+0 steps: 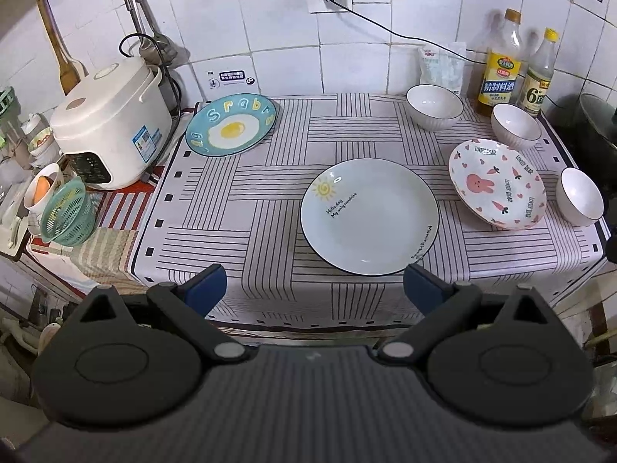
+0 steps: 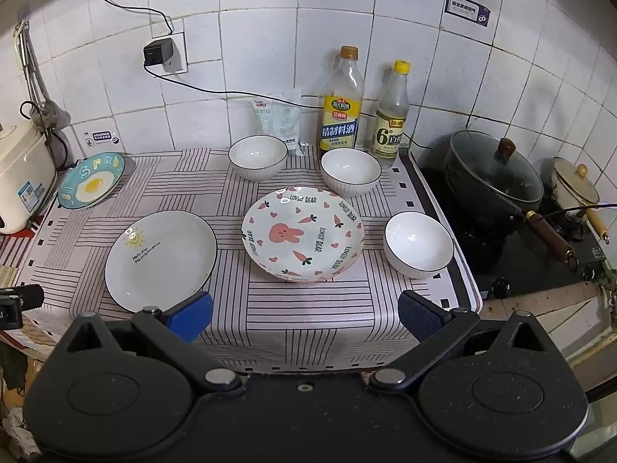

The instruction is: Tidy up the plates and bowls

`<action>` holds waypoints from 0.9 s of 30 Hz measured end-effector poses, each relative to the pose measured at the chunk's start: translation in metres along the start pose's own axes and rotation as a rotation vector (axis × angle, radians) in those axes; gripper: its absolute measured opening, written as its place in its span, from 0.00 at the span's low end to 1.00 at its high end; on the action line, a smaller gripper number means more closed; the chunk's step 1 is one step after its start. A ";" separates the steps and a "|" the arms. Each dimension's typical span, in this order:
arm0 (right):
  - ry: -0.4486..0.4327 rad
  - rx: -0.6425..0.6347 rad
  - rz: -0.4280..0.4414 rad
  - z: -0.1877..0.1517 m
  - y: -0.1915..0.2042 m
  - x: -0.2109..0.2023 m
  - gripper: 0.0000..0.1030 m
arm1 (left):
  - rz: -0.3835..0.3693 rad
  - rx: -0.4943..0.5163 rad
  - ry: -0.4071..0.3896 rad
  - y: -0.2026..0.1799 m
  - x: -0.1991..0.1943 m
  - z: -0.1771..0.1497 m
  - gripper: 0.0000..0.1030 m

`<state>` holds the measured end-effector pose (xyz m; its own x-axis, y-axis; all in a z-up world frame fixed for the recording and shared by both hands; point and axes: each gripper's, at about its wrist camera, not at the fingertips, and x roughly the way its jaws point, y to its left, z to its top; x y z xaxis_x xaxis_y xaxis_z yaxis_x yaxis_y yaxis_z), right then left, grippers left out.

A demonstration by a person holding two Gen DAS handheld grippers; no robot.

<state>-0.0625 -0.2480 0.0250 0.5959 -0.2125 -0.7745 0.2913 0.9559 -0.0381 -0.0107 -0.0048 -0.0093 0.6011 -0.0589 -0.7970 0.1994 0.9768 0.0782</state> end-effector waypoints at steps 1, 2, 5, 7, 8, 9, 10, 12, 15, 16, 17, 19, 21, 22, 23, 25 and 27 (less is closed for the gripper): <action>0.000 0.000 -0.002 0.000 0.000 0.000 1.00 | -0.001 0.000 -0.001 0.000 0.000 0.000 0.97; -0.001 0.000 -0.003 0.001 0.000 0.001 1.00 | 0.000 0.000 -0.001 0.000 0.000 0.000 0.97; -0.004 -0.001 -0.004 0.001 0.000 0.001 1.00 | 0.002 -0.004 -0.001 -0.001 0.001 0.000 0.97; -0.008 0.000 -0.004 -0.001 -0.001 0.000 1.00 | 0.001 -0.003 -0.003 0.000 0.002 0.000 0.97; -0.009 0.000 -0.005 -0.001 -0.001 0.000 1.00 | 0.001 -0.002 -0.002 0.000 0.002 0.000 0.97; -0.010 0.000 -0.006 -0.002 -0.001 0.000 1.00 | 0.001 -0.002 -0.002 0.000 0.001 0.000 0.97; -0.011 0.000 -0.006 -0.002 -0.001 0.000 1.00 | 0.001 -0.002 -0.004 0.000 0.001 0.000 0.97; -0.014 -0.002 -0.008 -0.003 0.000 0.000 1.00 | -0.003 0.002 -0.008 0.001 0.002 0.000 0.97; -0.015 -0.010 -0.015 -0.003 0.001 0.001 1.00 | -0.006 0.003 -0.016 0.000 0.003 -0.001 0.97; -0.015 -0.011 -0.017 -0.003 0.001 0.001 1.00 | -0.007 0.003 -0.016 0.000 0.003 -0.002 0.97; -0.013 -0.013 -0.018 -0.002 0.001 0.002 1.00 | -0.008 0.003 -0.017 0.000 0.003 -0.002 0.97; -0.012 -0.014 -0.018 -0.002 0.001 0.002 1.00 | -0.011 0.002 -0.020 0.001 0.003 -0.003 0.97; -0.013 -0.017 -0.018 -0.003 0.001 0.002 1.00 | -0.008 0.000 -0.021 0.000 0.003 -0.004 0.97; -0.013 -0.018 -0.018 -0.003 0.001 0.002 1.00 | -0.007 -0.002 -0.021 0.000 0.003 -0.004 0.97; -0.013 -0.020 -0.017 -0.003 0.002 0.002 1.00 | -0.007 -0.004 -0.022 0.001 0.003 -0.004 0.97; -0.013 -0.021 -0.018 -0.003 0.001 0.002 1.00 | -0.010 -0.009 -0.023 0.002 0.002 -0.004 0.97; -0.013 -0.024 -0.017 -0.003 0.001 0.002 1.00 | -0.013 -0.011 -0.023 0.003 0.003 -0.004 0.97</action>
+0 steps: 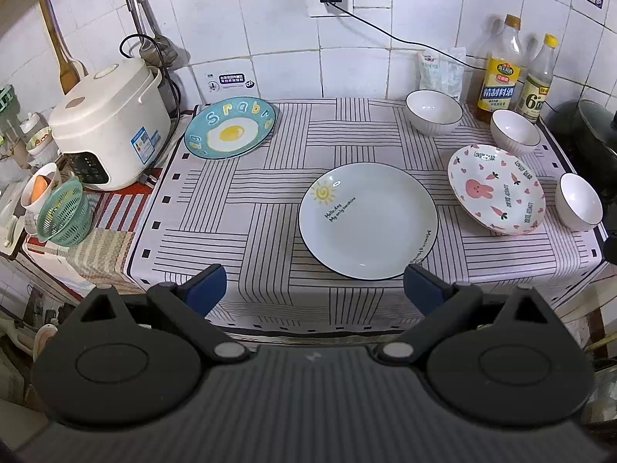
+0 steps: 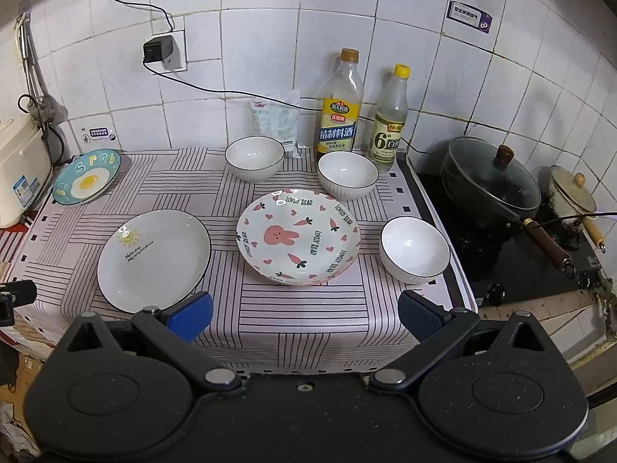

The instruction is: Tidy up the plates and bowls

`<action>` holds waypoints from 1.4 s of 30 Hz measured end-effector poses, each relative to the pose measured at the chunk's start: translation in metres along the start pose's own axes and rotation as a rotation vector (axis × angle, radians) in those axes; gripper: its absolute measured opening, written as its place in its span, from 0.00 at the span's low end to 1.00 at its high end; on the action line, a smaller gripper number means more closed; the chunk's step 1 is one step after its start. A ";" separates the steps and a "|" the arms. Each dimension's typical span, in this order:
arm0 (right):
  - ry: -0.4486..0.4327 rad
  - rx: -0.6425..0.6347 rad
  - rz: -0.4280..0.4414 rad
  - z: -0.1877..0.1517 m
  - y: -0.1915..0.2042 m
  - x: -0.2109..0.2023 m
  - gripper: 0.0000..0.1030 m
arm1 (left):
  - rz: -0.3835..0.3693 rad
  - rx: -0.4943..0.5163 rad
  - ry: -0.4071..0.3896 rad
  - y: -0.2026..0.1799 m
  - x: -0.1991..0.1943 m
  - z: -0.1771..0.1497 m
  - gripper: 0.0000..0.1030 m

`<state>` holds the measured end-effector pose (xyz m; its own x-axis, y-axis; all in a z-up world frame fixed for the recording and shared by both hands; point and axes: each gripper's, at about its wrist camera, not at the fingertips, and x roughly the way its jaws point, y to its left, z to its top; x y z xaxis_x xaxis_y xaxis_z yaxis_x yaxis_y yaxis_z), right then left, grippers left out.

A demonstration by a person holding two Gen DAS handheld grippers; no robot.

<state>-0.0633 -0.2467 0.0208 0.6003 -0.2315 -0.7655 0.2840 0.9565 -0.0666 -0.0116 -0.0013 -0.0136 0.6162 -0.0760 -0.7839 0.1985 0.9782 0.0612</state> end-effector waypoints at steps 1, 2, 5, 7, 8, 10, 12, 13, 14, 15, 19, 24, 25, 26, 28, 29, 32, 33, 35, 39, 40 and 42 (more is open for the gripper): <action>0.001 0.000 -0.001 0.000 0.000 0.000 1.00 | 0.001 0.001 0.000 0.000 0.000 0.000 0.97; 0.001 0.001 -0.002 0.000 0.000 0.000 1.00 | 0.001 0.001 0.000 0.000 0.000 0.000 0.97; 0.003 0.001 -0.001 0.001 -0.001 0.001 1.00 | 0.000 0.000 -0.001 0.000 0.000 0.000 0.97; 0.004 -0.001 0.000 0.000 -0.001 0.001 1.00 | -0.003 0.001 -0.002 0.000 0.000 0.000 0.97; 0.004 0.000 0.000 0.000 -0.001 0.001 1.00 | -0.004 0.002 -0.003 0.000 0.000 0.001 0.97; 0.005 -0.001 0.001 0.000 -0.002 0.002 1.00 | -0.005 0.006 -0.004 -0.001 0.001 0.001 0.97; 0.005 -0.001 0.000 0.000 -0.002 0.003 1.00 | -0.006 0.006 -0.004 -0.003 0.001 0.002 0.97; 0.007 -0.002 0.000 0.000 -0.002 0.003 1.00 | -0.008 0.006 -0.004 -0.004 0.001 0.002 0.97; 0.008 -0.002 0.001 0.000 -0.003 0.004 1.00 | -0.008 0.008 -0.005 -0.005 0.001 0.002 0.97; 0.008 -0.002 0.001 0.001 -0.002 0.004 1.00 | -0.008 0.010 -0.006 -0.006 0.001 0.002 0.97; 0.009 -0.005 0.009 0.002 -0.002 0.007 1.00 | -0.005 0.020 -0.011 -0.008 0.000 0.002 0.97; 0.012 -0.010 0.022 0.005 -0.003 0.013 1.00 | -0.001 0.018 -0.009 -0.009 0.002 0.005 0.97; 0.013 -0.008 0.025 0.006 -0.003 0.014 1.00 | -0.001 0.018 -0.008 -0.010 0.003 0.006 0.97; 0.011 -0.006 0.029 0.007 -0.003 0.015 1.00 | 0.000 0.018 -0.008 -0.010 0.003 0.007 0.97; 0.003 -0.001 0.040 0.008 -0.004 0.015 1.00 | -0.005 0.019 -0.009 -0.010 0.005 0.010 0.97; -0.009 0.002 0.053 0.009 -0.005 0.014 1.00 | -0.013 0.019 -0.010 -0.009 0.006 0.012 0.97; -0.078 0.006 0.107 0.008 -0.005 0.011 1.00 | -0.047 0.015 -0.019 -0.004 0.010 0.017 0.97; -0.125 0.001 0.125 0.008 -0.004 0.011 1.00 | -0.058 0.015 -0.022 -0.002 0.013 0.019 0.97; -0.225 -0.033 0.200 0.005 -0.003 0.014 1.00 | -0.068 0.019 -0.016 0.001 0.020 0.024 0.97; -0.267 -0.009 0.354 0.004 -0.007 0.041 1.00 | -0.065 0.018 -0.013 0.009 0.045 0.028 0.96; -0.240 0.004 0.386 0.007 -0.007 0.052 1.00 | -0.076 0.006 0.004 0.013 0.055 0.029 0.96; -0.179 0.005 0.446 0.011 -0.004 0.076 1.00 | -0.087 -0.021 0.050 0.020 0.077 0.029 0.94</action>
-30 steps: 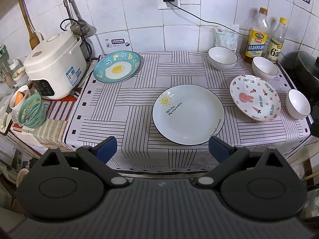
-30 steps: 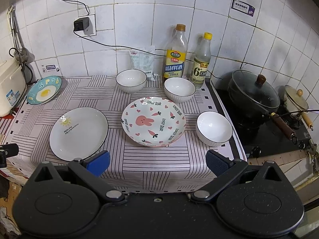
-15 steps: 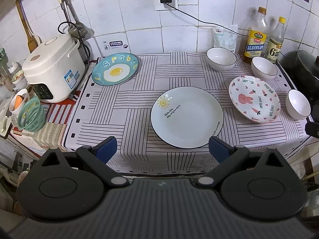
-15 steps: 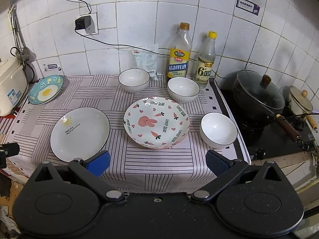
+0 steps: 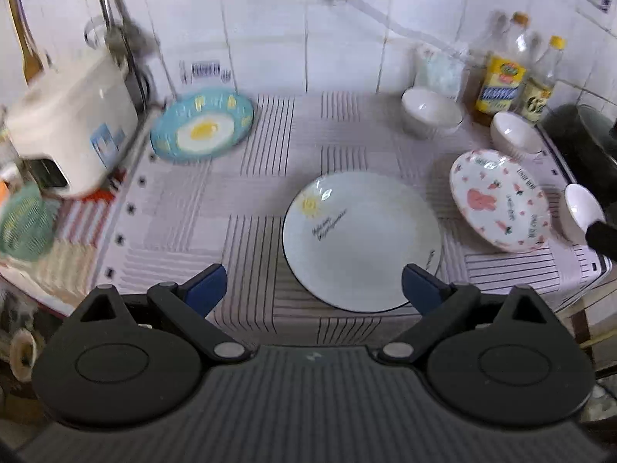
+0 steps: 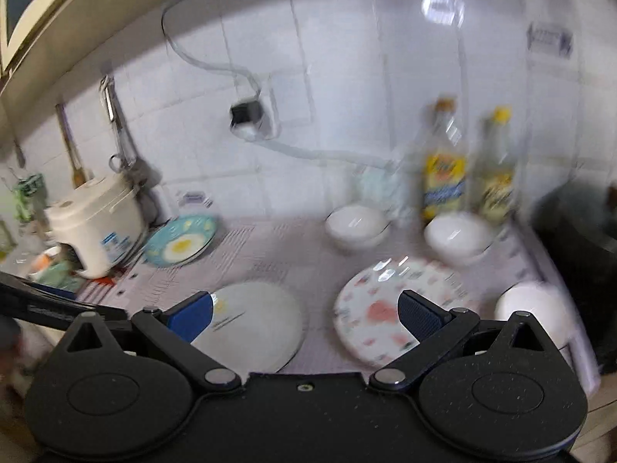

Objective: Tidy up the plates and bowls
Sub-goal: 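Reach both grippers to the white sun plate and pinch its rim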

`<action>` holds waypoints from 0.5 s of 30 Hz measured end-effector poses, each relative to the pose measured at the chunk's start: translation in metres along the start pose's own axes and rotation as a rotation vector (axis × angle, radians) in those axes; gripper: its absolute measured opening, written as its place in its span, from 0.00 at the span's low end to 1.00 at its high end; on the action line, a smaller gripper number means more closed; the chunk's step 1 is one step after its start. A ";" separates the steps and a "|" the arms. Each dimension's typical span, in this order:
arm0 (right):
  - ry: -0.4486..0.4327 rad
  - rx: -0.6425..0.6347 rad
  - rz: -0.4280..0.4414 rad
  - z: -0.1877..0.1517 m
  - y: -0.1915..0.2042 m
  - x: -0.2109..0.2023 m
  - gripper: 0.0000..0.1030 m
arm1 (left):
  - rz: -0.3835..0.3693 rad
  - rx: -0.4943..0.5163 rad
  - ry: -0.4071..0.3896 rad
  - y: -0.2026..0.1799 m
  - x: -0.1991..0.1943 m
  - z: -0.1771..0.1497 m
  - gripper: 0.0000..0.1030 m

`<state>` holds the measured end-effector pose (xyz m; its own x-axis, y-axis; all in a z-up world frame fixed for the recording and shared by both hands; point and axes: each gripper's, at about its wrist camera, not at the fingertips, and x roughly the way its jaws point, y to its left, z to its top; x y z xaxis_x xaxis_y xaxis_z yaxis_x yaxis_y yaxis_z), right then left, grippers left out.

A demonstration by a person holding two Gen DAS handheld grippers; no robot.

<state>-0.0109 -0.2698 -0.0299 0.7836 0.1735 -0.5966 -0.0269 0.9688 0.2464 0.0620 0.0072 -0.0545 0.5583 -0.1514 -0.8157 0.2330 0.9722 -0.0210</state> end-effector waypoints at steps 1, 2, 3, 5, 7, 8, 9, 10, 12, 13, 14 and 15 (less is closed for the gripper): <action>0.020 0.000 0.026 -0.002 -0.001 0.011 1.00 | -0.006 -0.018 0.027 0.005 0.013 0.001 0.94; 0.041 -0.002 0.056 -0.004 -0.003 0.024 1.00 | -0.010 -0.033 0.051 0.010 0.024 0.000 0.92; 0.061 -0.003 0.074 -0.006 -0.003 0.035 0.97 | -0.009 -0.053 0.076 0.014 0.035 0.000 0.92; 0.112 0.002 0.104 -0.011 -0.001 0.053 0.94 | -0.014 -0.083 0.105 0.022 0.054 -0.002 0.91; 0.149 0.019 0.152 -0.017 -0.001 0.073 0.93 | -0.006 -0.099 0.127 0.027 0.073 -0.004 0.90; 0.170 0.025 0.173 -0.020 0.000 0.084 0.92 | 0.006 -0.101 0.130 0.028 0.081 -0.004 0.86; 0.187 0.021 0.189 -0.024 0.002 0.093 0.90 | 0.010 -0.105 0.134 0.029 0.090 -0.005 0.85; 0.203 0.012 0.195 -0.029 0.004 0.103 0.89 | 0.010 -0.109 0.144 0.030 0.098 -0.005 0.83; 0.237 0.006 0.189 -0.038 0.006 0.124 0.85 | -0.005 -0.134 0.171 0.034 0.115 -0.005 0.78; 0.254 0.022 0.189 -0.042 0.005 0.132 0.84 | -0.017 -0.148 0.184 0.036 0.123 -0.005 0.76; 0.266 0.047 0.198 -0.046 0.004 0.141 0.80 | -0.028 -0.158 0.199 0.038 0.132 -0.006 0.72; 0.279 0.073 0.204 -0.050 0.002 0.149 0.76 | -0.029 -0.159 0.211 0.038 0.139 -0.008 0.66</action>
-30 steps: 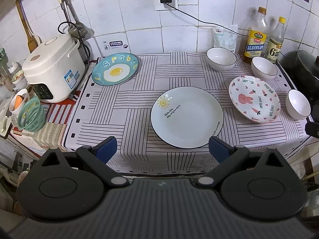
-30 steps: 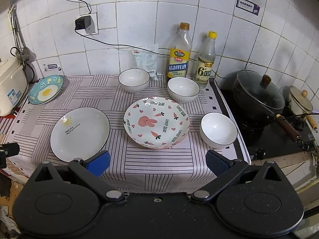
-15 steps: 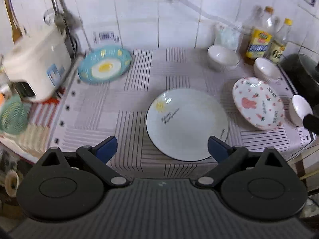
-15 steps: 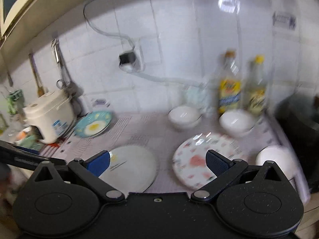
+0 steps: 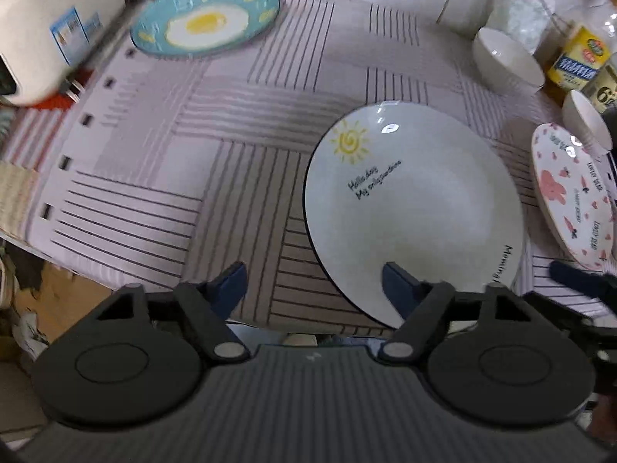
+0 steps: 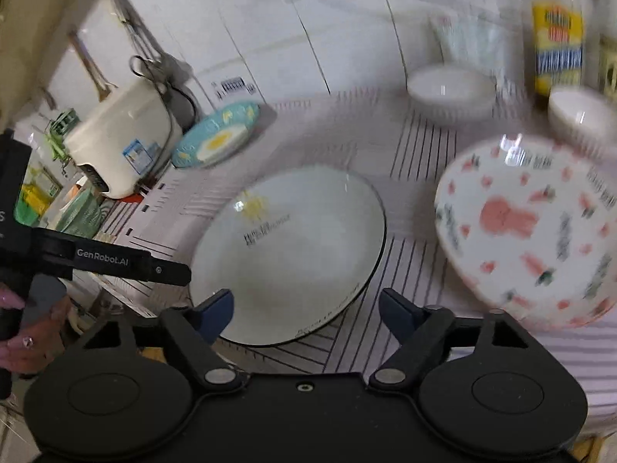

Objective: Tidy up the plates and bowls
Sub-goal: 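Reach both grippers to the white sun plate and pinch its rim, then lift the sun plate with both grippers and carry it toward the blue egg plate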

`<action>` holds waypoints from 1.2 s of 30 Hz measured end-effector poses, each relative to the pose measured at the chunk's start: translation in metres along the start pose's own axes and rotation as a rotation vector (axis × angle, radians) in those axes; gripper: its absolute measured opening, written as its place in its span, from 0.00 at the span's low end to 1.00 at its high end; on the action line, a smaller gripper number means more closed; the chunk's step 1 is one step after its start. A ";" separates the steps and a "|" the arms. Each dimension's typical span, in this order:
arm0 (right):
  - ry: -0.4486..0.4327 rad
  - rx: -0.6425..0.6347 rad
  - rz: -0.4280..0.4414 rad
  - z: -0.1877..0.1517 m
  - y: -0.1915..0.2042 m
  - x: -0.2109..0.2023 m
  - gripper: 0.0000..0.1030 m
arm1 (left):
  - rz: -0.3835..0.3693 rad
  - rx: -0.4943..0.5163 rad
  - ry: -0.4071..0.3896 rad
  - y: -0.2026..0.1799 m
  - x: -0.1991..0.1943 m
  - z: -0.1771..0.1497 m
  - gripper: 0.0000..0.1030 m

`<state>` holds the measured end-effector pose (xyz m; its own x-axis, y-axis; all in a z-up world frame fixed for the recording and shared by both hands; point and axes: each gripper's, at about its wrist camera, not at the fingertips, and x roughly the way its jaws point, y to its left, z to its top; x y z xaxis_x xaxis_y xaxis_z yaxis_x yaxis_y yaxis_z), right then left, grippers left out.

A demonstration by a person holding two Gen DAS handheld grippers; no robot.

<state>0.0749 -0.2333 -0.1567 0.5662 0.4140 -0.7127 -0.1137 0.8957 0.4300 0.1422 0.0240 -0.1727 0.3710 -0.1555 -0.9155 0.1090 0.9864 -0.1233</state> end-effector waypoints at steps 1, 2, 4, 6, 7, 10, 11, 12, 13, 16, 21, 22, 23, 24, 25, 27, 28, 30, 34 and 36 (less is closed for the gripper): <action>0.009 0.020 0.004 -0.001 -0.004 0.007 0.73 | -0.001 0.004 0.006 0.001 0.007 0.001 0.64; 0.013 0.043 0.004 -0.001 -0.007 0.013 0.67 | -0.003 0.009 0.007 0.002 0.013 0.001 0.63; 0.014 0.084 -0.002 -0.002 -0.014 0.023 0.61 | 0.007 0.012 0.013 0.005 0.024 0.003 0.60; 0.003 0.116 -0.007 -0.001 -0.019 0.030 0.51 | -0.018 0.000 0.020 0.011 0.032 0.007 0.55; -0.003 0.129 -0.011 -0.001 -0.021 0.032 0.48 | -0.033 -0.001 0.016 0.013 0.034 0.009 0.53; -0.010 0.162 -0.039 -0.001 -0.026 0.037 0.33 | -0.073 0.014 0.005 0.016 0.036 0.015 0.39; -0.011 0.174 -0.051 -0.001 -0.028 0.037 0.23 | -0.093 0.012 0.009 0.016 0.037 0.019 0.32; -0.010 0.189 -0.059 -0.001 -0.030 0.038 0.17 | -0.108 0.014 0.014 0.015 0.039 0.023 0.27; -0.017 0.205 -0.051 -0.002 -0.031 0.039 0.17 | -0.123 0.015 0.015 0.015 0.041 0.025 0.25; -0.023 0.222 -0.047 -0.004 -0.032 0.044 0.16 | -0.150 0.012 0.016 0.014 0.047 0.028 0.23; -0.032 0.238 -0.043 -0.002 -0.034 0.045 0.17 | -0.176 0.008 0.039 0.018 0.051 0.028 0.24; -0.027 0.223 -0.049 -0.001 -0.032 0.045 0.17 | -0.178 0.009 0.046 0.017 0.051 0.029 0.23; -0.027 0.206 -0.051 0.001 -0.029 0.044 0.18 | -0.175 0.016 0.053 0.017 0.052 0.029 0.24; -0.027 0.197 -0.052 0.003 -0.027 0.043 0.18 | -0.174 0.024 0.059 0.016 0.051 0.030 0.24; -0.025 0.185 -0.056 0.005 -0.025 0.041 0.18 | -0.180 0.031 0.064 0.016 0.051 0.031 0.24; -0.031 0.171 -0.053 0.010 -0.023 0.035 0.19 | -0.195 0.045 0.077 0.018 0.048 0.034 0.24; -0.035 0.166 -0.049 0.013 -0.021 0.033 0.19 | -0.202 0.051 0.077 0.018 0.045 0.035 0.24; -0.048 0.135 -0.053 0.019 -0.015 0.028 0.19 | -0.209 0.062 0.065 0.021 0.037 0.039 0.25; -0.077 0.118 -0.047 0.036 -0.007 0.026 0.19 | -0.197 0.116 0.012 0.020 0.018 0.054 0.25; -0.089 0.114 -0.044 0.046 -0.004 0.027 0.19 | -0.194 0.129 -0.001 0.022 0.014 0.066 0.25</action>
<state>0.1280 -0.2333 -0.1526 0.6395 0.3545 -0.6822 0.0034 0.8860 0.4637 0.2108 0.0398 -0.1627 0.3327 -0.3414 -0.8791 0.2954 0.9230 -0.2467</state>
